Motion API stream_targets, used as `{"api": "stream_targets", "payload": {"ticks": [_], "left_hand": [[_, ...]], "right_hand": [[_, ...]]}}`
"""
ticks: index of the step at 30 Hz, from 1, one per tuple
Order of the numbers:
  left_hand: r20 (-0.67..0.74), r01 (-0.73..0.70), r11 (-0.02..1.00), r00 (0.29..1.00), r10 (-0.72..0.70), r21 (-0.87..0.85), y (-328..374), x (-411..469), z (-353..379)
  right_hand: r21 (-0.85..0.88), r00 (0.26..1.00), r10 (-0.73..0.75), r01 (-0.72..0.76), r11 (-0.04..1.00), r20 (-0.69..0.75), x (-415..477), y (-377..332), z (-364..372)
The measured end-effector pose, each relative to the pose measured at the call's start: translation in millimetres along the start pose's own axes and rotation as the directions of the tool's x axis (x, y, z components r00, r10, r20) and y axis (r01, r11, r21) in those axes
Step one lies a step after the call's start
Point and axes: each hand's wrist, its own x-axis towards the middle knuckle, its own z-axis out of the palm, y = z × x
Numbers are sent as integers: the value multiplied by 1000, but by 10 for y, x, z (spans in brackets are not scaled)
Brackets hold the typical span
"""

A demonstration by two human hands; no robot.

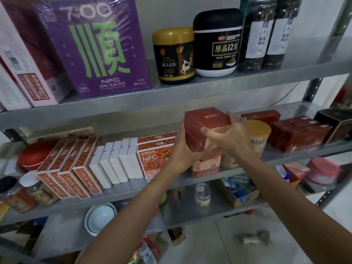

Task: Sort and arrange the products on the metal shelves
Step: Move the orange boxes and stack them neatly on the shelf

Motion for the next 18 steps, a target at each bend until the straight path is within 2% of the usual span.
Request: {"api": "stream_targets", "payload": {"ticks": [2, 5, 7, 10, 13, 15, 18], "left_hand": [[-38, 14, 1000, 999, -15, -16, 21, -69, 53], [-55, 62, 998, 997, -61, 2, 11, -132, 73], [-53, 130, 991, 990, -132, -37, 4, -168, 60], [21, 261, 953, 965, -261, -153, 15, -224, 23], [113, 363, 902, 932, -346, -233, 76, -289, 22], [132, 398, 874, 917, -375, -280, 87, -305, 34], [169, 420, 866, 906, -387, -271, 118, -307, 19]], "right_hand": [[65, 996, 22, -28, 997, 89, -33, 35, -74], [142, 990, -5, -15, 990, 141, -71, 142, -188], [286, 980, 2, -61, 956, 201, -72, 277, -278], [488, 918, 21, -230, 842, 397, -19, 547, -357], [531, 830, -11, -347, 773, 557, -11, 680, -342], [535, 802, -42, -357, 766, 595, -31, 693, -305], [572, 835, -53, -327, 752, 547, -58, 703, -251]]}}
